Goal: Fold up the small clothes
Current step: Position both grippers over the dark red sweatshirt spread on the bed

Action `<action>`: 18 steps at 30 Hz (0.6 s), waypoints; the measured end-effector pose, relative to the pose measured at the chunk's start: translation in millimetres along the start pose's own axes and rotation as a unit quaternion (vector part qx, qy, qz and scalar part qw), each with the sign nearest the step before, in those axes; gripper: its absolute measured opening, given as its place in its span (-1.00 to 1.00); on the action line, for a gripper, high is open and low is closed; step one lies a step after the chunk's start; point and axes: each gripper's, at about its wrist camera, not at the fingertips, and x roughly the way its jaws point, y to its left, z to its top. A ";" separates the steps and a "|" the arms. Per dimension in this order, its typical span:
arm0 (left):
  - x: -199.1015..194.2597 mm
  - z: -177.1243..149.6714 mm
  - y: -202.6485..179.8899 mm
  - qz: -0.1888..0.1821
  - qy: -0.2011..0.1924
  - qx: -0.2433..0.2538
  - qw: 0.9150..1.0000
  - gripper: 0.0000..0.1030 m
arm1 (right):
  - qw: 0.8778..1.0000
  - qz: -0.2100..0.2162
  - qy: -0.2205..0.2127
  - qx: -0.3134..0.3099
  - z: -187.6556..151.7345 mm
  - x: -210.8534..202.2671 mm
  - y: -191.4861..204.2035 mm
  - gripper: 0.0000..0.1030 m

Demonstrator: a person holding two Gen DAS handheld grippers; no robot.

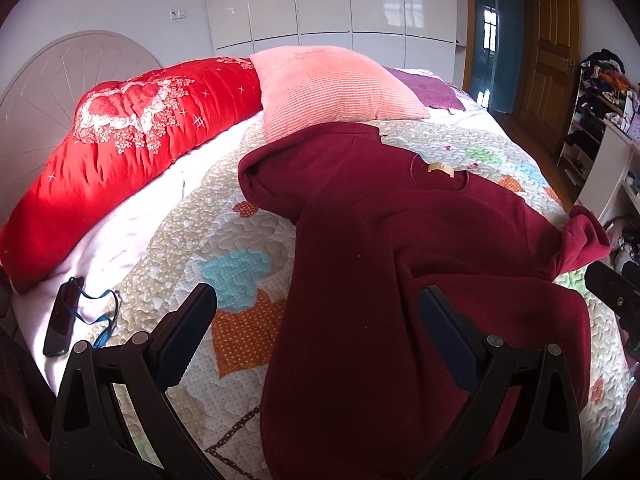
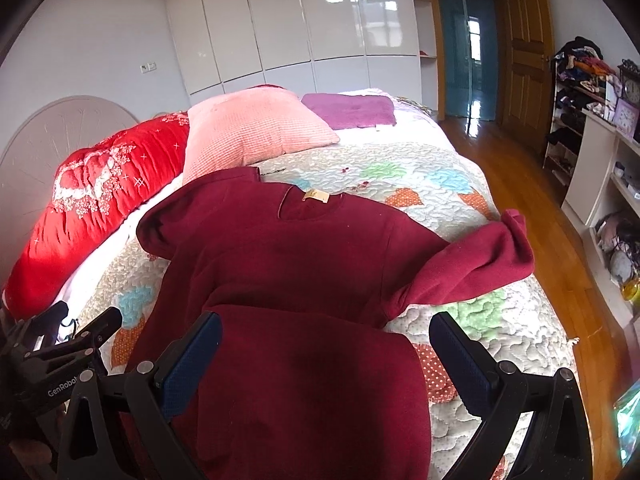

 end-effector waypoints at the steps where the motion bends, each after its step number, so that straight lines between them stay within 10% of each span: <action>1: 1.0 1.4 -2.4 -0.001 0.000 0.002 1.000 0.97 | 1.000 0.001 0.002 -0.001 0.4 1.8 0.5 1.00; 18: 25.5 15.2 -23.0 -0.013 0.007 0.013 1.000 0.97 | 1.000 -0.019 0.016 0.002 8.0 26.4 -0.6 1.00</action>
